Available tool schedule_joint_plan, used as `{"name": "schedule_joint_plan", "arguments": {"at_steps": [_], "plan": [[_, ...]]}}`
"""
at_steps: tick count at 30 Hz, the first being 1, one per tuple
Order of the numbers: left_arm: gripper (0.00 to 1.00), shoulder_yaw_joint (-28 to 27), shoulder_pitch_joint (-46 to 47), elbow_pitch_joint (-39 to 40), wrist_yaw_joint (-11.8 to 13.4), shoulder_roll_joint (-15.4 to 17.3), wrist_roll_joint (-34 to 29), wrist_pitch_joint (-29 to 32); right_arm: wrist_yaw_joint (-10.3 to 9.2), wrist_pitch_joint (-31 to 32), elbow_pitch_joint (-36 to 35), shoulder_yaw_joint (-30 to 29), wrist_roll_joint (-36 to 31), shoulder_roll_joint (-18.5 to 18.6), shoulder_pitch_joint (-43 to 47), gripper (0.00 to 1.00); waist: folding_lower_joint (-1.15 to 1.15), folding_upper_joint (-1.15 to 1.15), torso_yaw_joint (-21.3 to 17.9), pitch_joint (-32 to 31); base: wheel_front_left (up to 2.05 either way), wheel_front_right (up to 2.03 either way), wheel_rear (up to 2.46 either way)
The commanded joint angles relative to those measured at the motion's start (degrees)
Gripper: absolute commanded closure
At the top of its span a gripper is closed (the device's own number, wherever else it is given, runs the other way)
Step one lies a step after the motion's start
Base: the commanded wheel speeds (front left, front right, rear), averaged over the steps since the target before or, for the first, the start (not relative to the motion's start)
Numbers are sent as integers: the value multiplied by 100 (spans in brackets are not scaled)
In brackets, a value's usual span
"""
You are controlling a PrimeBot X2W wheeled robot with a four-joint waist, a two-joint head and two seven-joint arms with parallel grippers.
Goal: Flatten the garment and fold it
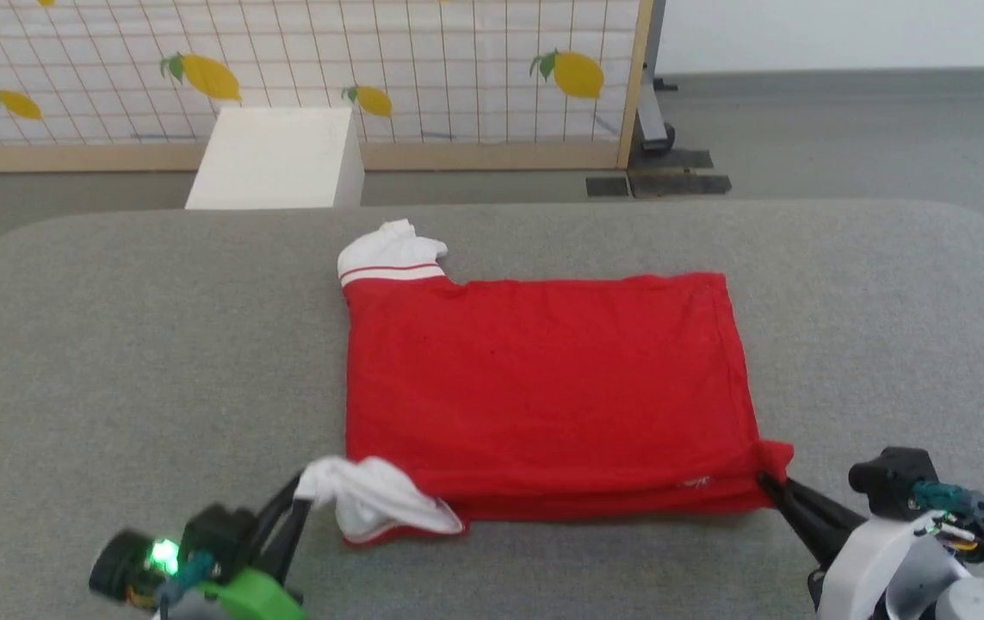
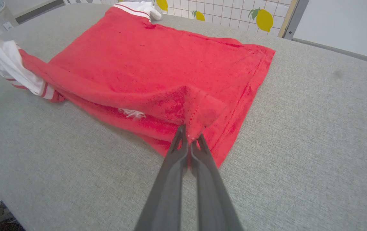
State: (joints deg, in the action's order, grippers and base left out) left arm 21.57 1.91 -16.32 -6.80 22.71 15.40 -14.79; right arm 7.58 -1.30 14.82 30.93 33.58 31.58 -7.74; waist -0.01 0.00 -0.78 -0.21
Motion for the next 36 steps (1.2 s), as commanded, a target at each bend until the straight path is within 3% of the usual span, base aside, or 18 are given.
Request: {"name": "schedule_joint_plan", "arguments": {"at_steps": [1, 7, 17, 25, 29, 30, 31, 32, 36], "plan": [[100, 53, 341, -92, -29, 31, -76, -20, -9, 58, -38, -124, -58, -60, -131, 100, 1, 0, -48, 252, 0, 0, 0], [100, 144, 1425, -613, -56, -49, -11, -20, -9, 246, 23, -392, -145, -271, -654, 100, 1, 0, -126, 941, 0, 0, 0], [100, 99, 2648, -1481, -66, -400, 26, -20, -9, 534, 801, -152, -464, -419, -1727, 100, 1, 0, -139, 1870, 0, 0, 0], [100, 588, 2973, -2437, -68, -491, 171, -20, -9, 457, 1298, 233, -371, -489, -2004, 100, 1, 0, -127, 2067, 0, 0, 0], [100, 662, 2970, -2520, -68, -513, 274, -20, -9, 270, 1392, 330, -305, -491, -2036, 100, 1, 0, -97, 1938, 0, 0, 0], [100, 641, 2943, -2507, -68, -516, 281, -20, -9, 202, 1396, 328, -304, -490, -2035, 72, 1, 0, -87, 1892, 0, 0, 0], [59, 591, 2903, -2483, -68, -517, 275, -20, -9, 131, 1401, 327, -310, -487, -2023, 37, 1, 0, -70, 1824, 0, 0, 0], [0, 532, 2872, -2405, -41, -509, 237, -20, -9, 75, 1400, 325, -332, -479, -2008, 0, 1, 0, -57, 1763, 0, 0, 0], [0, 181, 2558, -1833, 259, -499, 20, -21, -9, -229, 1368, 108, -416, -507, -1830, 0, 1, 0, 20, 1423, 0, 0, 0]]}}
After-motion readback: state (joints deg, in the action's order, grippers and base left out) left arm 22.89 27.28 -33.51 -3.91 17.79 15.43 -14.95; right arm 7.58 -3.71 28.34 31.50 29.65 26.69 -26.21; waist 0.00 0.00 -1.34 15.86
